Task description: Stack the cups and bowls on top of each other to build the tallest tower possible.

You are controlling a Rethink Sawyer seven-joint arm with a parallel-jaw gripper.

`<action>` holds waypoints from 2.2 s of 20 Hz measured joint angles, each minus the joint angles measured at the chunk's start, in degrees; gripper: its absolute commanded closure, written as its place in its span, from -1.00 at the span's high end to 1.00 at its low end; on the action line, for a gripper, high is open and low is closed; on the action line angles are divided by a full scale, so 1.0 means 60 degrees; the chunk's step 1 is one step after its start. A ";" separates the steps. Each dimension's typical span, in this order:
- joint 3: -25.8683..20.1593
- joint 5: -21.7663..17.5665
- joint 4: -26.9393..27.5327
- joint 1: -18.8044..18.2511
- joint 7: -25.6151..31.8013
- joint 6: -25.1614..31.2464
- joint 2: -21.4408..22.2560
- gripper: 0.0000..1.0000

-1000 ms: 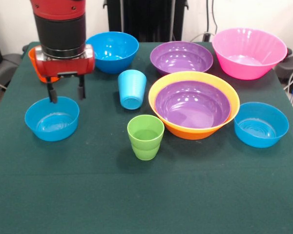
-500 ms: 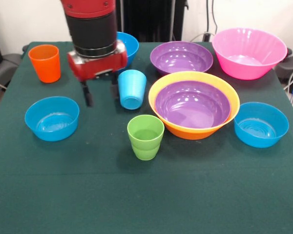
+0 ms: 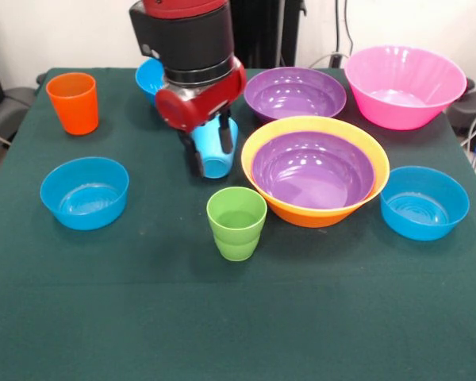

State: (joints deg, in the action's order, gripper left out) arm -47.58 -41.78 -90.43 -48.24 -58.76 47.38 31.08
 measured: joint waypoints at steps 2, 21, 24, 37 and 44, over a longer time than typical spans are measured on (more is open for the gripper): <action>-0.0193 -0.0004 -0.0018 -0.0030 0.0481 0.0000 0.0006 1.00; -0.1758 -0.0022 -0.0145 -0.0714 0.0912 -0.0170 0.0035 1.00; -0.1999 -0.0032 -0.0150 -0.0823 0.0946 -0.0170 0.0036 1.00; -0.2256 -0.0311 -0.0127 -0.0652 0.3090 0.0291 -0.0048 1.00; -0.2272 -0.0309 0.0048 -0.0576 0.6055 0.1214 -0.0413 1.00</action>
State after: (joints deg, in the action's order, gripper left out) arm -61.21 -43.64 -90.14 -51.69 -22.43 54.66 28.60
